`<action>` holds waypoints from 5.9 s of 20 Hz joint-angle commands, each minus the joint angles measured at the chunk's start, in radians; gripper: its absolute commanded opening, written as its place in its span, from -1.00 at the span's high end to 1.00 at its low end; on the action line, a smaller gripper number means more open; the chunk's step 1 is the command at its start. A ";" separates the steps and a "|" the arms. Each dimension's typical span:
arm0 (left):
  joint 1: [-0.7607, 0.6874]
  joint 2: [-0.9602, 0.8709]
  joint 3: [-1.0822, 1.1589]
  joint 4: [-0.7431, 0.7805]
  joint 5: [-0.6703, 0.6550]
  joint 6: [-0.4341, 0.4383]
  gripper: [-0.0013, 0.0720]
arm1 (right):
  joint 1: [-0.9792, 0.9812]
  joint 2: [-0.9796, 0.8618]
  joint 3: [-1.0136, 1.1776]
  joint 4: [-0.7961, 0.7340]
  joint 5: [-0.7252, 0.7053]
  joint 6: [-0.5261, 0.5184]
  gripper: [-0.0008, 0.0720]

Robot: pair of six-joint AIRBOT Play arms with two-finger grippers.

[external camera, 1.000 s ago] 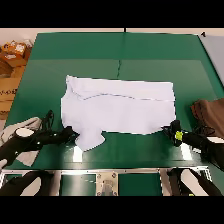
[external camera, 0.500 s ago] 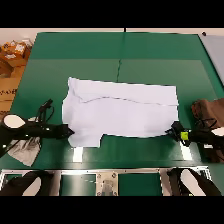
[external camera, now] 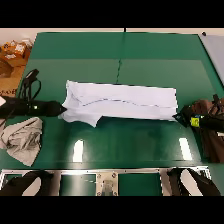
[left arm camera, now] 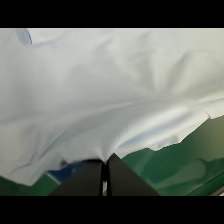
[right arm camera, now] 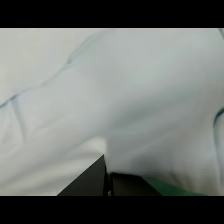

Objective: Fold the shirts.

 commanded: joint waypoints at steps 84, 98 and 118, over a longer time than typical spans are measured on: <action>0.088 -1.018 1.301 0.358 -0.507 -0.228 0.91 | 0.942 -1.081 1.017 0.532 -0.209 -0.269 0.93; 0.088 -1.018 1.301 0.358 -0.505 -0.235 0.91 | 0.322 -0.762 0.434 0.317 -0.088 -0.377 -0.63; 0.088 -1.018 1.301 0.358 -0.507 -0.234 0.91 | 0.460 -0.672 0.728 0.545 -0.137 -0.413 0.93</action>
